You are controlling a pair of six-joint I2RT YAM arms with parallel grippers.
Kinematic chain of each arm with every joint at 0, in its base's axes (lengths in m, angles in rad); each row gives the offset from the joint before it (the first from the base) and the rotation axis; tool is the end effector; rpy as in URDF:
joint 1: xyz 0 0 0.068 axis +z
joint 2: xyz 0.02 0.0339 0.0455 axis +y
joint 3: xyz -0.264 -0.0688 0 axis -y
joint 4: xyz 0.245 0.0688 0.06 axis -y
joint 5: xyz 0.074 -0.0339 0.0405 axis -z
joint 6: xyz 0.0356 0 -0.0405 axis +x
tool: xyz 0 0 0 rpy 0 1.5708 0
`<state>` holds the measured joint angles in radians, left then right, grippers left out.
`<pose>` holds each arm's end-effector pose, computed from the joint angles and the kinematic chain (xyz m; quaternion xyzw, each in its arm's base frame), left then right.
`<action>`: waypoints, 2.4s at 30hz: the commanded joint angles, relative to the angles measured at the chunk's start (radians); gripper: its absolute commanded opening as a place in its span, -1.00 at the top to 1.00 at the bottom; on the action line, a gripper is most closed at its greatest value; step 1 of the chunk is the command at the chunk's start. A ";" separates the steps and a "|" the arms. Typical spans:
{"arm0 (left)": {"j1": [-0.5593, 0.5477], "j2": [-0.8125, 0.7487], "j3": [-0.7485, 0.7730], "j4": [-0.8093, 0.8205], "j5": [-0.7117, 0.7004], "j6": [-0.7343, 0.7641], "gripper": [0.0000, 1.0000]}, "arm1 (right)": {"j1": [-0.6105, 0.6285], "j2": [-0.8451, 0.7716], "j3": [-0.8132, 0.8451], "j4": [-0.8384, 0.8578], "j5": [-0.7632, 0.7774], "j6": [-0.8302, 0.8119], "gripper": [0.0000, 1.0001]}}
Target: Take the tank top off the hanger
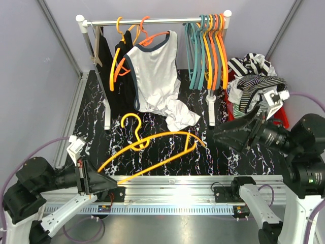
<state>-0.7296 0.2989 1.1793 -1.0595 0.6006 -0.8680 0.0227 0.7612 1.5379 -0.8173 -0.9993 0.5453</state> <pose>-0.0289 -0.0011 0.3999 0.1385 0.7445 -0.5971 0.2645 0.0540 0.0312 0.5063 -0.1570 0.6974 0.5021 0.4867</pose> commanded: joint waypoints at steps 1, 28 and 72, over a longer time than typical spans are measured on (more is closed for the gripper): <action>-0.005 -0.056 -0.092 0.196 0.243 -0.170 1.00 | 0.025 -0.016 -0.074 -0.080 -0.119 -0.110 -1.00; -0.005 0.065 -0.122 0.329 0.309 -0.151 1.00 | 0.388 0.079 -0.205 0.029 -0.331 0.008 -0.44; -0.005 0.203 0.091 -0.105 -0.530 0.046 -0.98 | 0.436 0.374 0.360 -0.054 1.148 -0.369 1.00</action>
<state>-0.7341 0.4778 1.2732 -1.2469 0.0933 -0.8452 0.4572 1.0966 1.8912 -1.0573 0.0643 0.2043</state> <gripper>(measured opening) 0.988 0.212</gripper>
